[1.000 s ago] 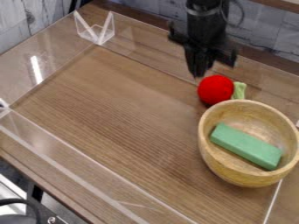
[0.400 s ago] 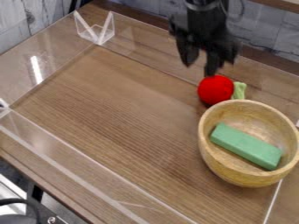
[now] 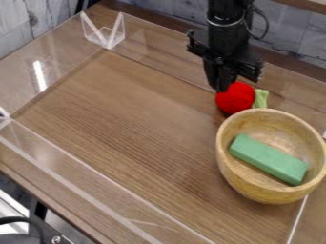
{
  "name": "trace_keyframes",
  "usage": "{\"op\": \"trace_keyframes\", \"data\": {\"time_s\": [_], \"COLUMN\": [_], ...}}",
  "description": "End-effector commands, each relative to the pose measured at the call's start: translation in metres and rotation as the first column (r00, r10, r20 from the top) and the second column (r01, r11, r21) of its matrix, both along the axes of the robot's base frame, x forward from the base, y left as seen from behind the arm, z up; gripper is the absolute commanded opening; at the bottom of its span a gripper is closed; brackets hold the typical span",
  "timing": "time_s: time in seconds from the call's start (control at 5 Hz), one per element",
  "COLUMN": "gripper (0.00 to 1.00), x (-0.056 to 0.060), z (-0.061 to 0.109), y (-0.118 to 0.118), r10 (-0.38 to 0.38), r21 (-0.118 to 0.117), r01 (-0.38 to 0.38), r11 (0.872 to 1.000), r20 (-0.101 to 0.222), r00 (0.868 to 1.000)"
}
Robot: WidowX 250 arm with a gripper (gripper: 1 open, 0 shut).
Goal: Move the red fruit to the left side of the table
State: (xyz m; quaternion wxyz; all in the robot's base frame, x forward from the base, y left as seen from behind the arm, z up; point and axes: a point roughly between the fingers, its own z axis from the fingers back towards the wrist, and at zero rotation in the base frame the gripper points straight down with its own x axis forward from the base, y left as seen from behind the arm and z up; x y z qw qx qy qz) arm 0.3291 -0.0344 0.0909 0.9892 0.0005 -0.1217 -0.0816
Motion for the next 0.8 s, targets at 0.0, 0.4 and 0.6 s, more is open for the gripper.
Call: {"op": "trace_keyframes", "data": {"time_s": [0.0, 0.4, 0.6], "gripper": [0.00, 1.00, 1.00], "x": [0.004, 0.003, 0.003], "z": [0.030, 0.043, 0.025], "y": [0.006, 0.009, 0.003], "r10": [0.024, 0.037, 0.022], "r21": [-0.006, -0.006, -0.005], "r01": [-0.024, -0.037, -0.022], "r11": [1.000, 0.999, 1.000], "r20": [0.070, 0.094, 0.065], "r00": [0.997, 0.995, 0.998]}}
